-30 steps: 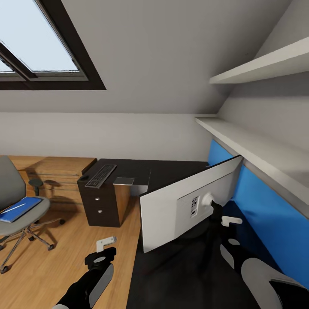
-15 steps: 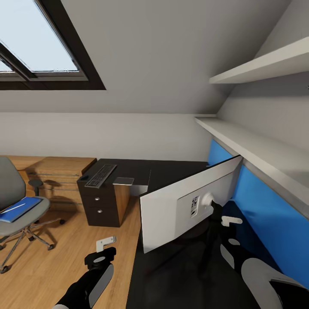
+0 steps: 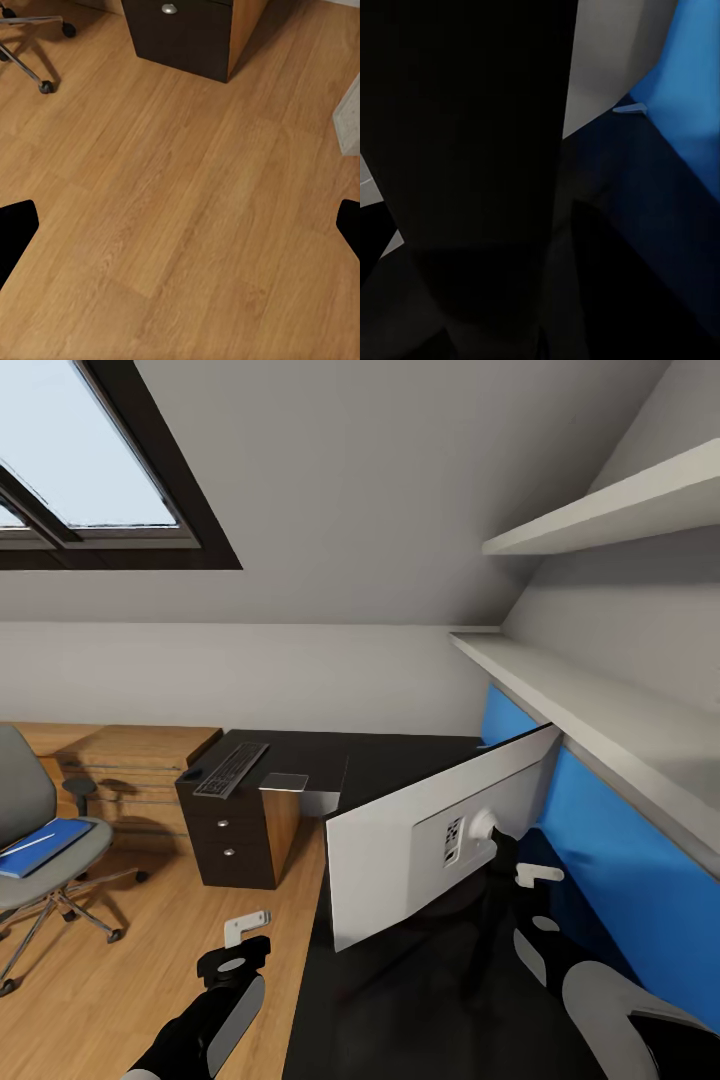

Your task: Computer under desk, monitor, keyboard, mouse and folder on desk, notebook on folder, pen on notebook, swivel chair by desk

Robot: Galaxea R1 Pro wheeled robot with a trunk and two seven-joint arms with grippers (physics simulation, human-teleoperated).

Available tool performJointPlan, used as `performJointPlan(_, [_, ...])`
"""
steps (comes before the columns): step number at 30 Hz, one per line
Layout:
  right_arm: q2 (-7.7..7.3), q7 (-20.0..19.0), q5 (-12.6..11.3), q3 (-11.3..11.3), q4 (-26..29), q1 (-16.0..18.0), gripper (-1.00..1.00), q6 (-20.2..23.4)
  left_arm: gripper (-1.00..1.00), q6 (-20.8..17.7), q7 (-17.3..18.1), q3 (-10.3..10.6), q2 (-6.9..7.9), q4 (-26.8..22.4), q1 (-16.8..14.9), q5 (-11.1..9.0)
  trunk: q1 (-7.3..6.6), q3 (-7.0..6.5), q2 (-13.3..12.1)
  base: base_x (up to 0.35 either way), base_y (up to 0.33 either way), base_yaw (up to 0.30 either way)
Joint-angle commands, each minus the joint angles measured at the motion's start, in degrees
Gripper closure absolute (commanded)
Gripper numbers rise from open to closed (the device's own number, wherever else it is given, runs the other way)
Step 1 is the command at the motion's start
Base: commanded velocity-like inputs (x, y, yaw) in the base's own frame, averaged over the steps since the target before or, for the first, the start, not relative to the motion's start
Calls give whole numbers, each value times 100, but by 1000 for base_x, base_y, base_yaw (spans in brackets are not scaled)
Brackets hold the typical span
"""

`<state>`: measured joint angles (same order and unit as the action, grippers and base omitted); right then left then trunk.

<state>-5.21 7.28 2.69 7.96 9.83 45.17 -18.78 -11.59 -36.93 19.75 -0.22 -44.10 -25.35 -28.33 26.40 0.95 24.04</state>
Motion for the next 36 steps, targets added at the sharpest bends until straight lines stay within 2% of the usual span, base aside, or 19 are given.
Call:
performJointPlan(1, [-5,194,100,-208,-16,1,100,-38,-100,-27,-42,20,4,-10,-5,-24,4,12,8,0,-2,0])
performJointPlan(26, [-11,178,105,-208,-20,1,100,-38,-100,-22,-34,20,4,-11,-5,-24,4,12,8,0,0,0])
performJointPlan(36, [-153,152,107,-208,-16,1,100,-38,-100,-24,-33,20,4,-10,-5,-23,4,12,8,0,0,0])
